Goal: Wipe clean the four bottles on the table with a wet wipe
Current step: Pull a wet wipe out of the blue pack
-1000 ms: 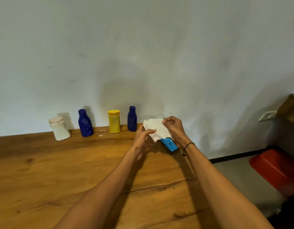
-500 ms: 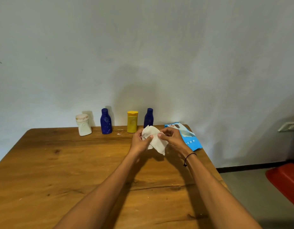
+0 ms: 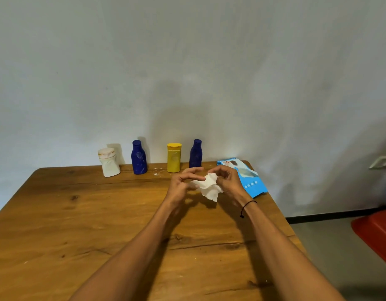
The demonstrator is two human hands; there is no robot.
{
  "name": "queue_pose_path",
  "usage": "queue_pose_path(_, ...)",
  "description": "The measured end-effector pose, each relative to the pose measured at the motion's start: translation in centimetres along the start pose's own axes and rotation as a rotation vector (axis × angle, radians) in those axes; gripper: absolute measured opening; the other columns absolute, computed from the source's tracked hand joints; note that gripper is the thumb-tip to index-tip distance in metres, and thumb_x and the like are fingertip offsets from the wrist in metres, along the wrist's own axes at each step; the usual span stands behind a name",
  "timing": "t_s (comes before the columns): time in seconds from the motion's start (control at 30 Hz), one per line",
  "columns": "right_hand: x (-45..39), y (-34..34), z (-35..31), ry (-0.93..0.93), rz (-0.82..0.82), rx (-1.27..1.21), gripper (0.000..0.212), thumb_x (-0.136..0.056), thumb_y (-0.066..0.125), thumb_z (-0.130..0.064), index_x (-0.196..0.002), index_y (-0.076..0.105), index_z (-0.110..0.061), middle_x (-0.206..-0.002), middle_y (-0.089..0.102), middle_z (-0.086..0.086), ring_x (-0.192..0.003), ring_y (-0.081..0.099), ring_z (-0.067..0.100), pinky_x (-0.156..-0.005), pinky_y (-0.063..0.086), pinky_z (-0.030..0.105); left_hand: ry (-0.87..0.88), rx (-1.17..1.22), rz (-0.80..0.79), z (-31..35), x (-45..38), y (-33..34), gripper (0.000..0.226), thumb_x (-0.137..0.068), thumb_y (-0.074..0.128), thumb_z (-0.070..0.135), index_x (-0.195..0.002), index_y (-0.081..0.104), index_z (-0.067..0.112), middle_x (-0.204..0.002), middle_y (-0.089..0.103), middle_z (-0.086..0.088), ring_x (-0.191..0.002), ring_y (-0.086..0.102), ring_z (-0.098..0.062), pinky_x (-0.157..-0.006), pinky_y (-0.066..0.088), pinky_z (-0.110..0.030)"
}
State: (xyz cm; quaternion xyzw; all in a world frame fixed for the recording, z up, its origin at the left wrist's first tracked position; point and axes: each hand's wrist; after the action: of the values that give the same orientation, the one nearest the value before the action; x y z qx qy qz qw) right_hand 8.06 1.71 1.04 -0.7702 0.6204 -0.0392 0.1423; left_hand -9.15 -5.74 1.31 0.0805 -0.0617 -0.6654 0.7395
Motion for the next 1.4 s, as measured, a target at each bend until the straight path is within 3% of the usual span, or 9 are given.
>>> queue_pose_path(0.1, 0.1, -0.3, 0.0, 0.045, 0.028, -0.165, 0.016, -0.095, 0.069, 0.003, -0.087, 0.076, -0.009, -0.099, 0.077, 0.01, -0.097, 0.073, 0.025, -0.081, 0.063, 0.032, -0.042, 0.307, 0.073, -0.2, -0.2, -0.5, 0.037, -0.101, 0.045, 0.02, -0.109, 0.078, 0.005, -0.126, 0.074, -0.014, -0.128, 0.062, -0.035, -0.095, 0.053, -0.045)
queue_pose_path(0.23, -0.1, -0.4, -0.4, 0.089, -0.017, -0.299, 0.027, -0.089, 0.071, 0.01, -0.071, 0.072, -0.011, -0.107, 0.073, 0.012, -0.105, 0.069, 0.025, -0.084, 0.063, 0.04, -0.269, 0.073, 0.019, 0.0, -1.2, -0.2, 0.043, -0.101, 0.055, 0.054, -0.126, 0.074, 0.023, -0.133, 0.067, -0.005, -0.127, 0.058, -0.027, -0.104, 0.051, -0.048)
queue_pose_path(0.4, -0.2, 0.0, -0.9, 0.072, 0.02, -0.231, 0.011, -0.096, 0.071, -0.004, -0.087, 0.07, -0.01, -0.104, 0.071, 0.005, -0.1, 0.07, 0.027, -0.09, 0.062, 0.045, -0.282, -0.103, -0.019, 0.2, -1.5, 1.6, 0.042, -0.09, 0.081, 0.021, -0.13, 0.07, 0.018, -0.126, 0.069, -0.004, -0.111, 0.068, -0.024, -0.078, 0.064, -0.03)
queue_pose_path(0.5, -0.1, -0.3, -0.5, 0.048, 0.022, -0.307, 0.011, -0.1, 0.063, -0.002, -0.104, 0.072, -0.006, -0.11, 0.074, 0.01, -0.107, 0.071, 0.028, -0.089, 0.063, 0.038, -0.262, -0.096, 0.048, -0.3, -2.0, 1.5, 0.033, -0.088, 0.082, 0.011, -0.12, 0.073, 0.014, -0.121, 0.074, -0.009, -0.108, 0.073, -0.026, -0.084, 0.066, -0.041)
queue_pose_path(0.7, 0.1, -0.7, -0.4, 0.311, -0.082, -0.714, 0.052, -0.097, 0.067, -0.043, -0.137, 0.062, -0.011, -0.129, 0.068, 0.018, -0.118, 0.069, 0.033, -0.089, 0.062, 0.049, -0.205, -0.105, 0.125, -0.7, -2.5, 1.6, 0.034, -0.088, 0.082, 0.01, -0.119, 0.07, 0.016, -0.121, 0.072, -0.007, -0.108, 0.072, -0.024, -0.084, 0.066, -0.04)
queue_pose_path(0.83, 0.4, -0.5, -1.0, 0.422, -0.181, -0.542, 0.063, -0.08, 0.083, -0.017, -0.137, 0.056, -0.012, -0.138, 0.06, 0.017, -0.122, 0.064, 0.035, -0.094, 0.062, 0.046, -0.192, -0.136, 0.138, -0.9, -2.7, 1.7, 0.033, -0.088, 0.083, 0.015, -0.118, 0.069, 0.02, -0.121, 0.07, -0.004, -0.109, 0.071, -0.024, -0.082, 0.066, -0.039)
queue_pose_path(1.03, -0.4, -0.8, -0.4, 0.466, -0.075, -0.62, 0.037, -0.089, 0.071, 0.011, -0.12, 0.062, -0.008, -0.134, 0.061, 0.02, -0.121, 0.064, 0.039, -0.099, 0.058, 0.054, -0.179, -0.141, 0.192, -1.0, -3.6, 1.3, 0.027, -0.091, 0.08, 0.015, -0.115, 0.069, 0.019, -0.125, 0.069, -0.008, -0.106, 0.07, -0.022, -0.078, 0.066, -0.035)
queue_pose_path(1.2, -1.5, -1.0, 0.9, 0.51, 0.116, -0.781, 0.039, -0.093, 0.069, 0.006, -0.13, 0.063, -0.007, -0.131, 0.064, 0.016, -0.116, 0.068, 0.042, -0.087, 0.061, 0.057, -0.015, -0.561, 0.147, 0.2, -5.1, 1.5, 0.042, -0.088, 0.083, 0.039, -0.123, 0.066, 0.022, -0.111, 0.063, 0.009, -0.096, 0.063, -0.009, -0.067, 0.052, -0.016)
queue_pose_path(1.4, -2.5, -1.1, 2.3, 0.497, 0.237, -0.799, 0.029, -0.098, 0.066, -0.001, -0.126, 0.066, -0.008, -0.137, 0.065, 0.019, -0.116, 0.07, 0.04, -0.102, 0.056, 0.059, 0.327, -1.07, 0.083, 4.8, -9.3, 0.9, 0.037, -0.085, 0.075, 0.038, -0.119, 0.069, 0.024, -0.113, 0.069, 0.002, -0.106, 0.062, -0.019, -0.087, 0.057, -0.033)
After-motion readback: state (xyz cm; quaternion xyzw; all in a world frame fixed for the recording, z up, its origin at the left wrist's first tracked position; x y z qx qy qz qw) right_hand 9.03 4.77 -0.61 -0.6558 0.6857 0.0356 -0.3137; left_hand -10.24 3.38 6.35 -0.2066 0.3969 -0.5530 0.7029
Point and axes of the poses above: each hand's wrist, its own x-axis away from the middle knuckle, its own y-axis out of the palm, z = x × y
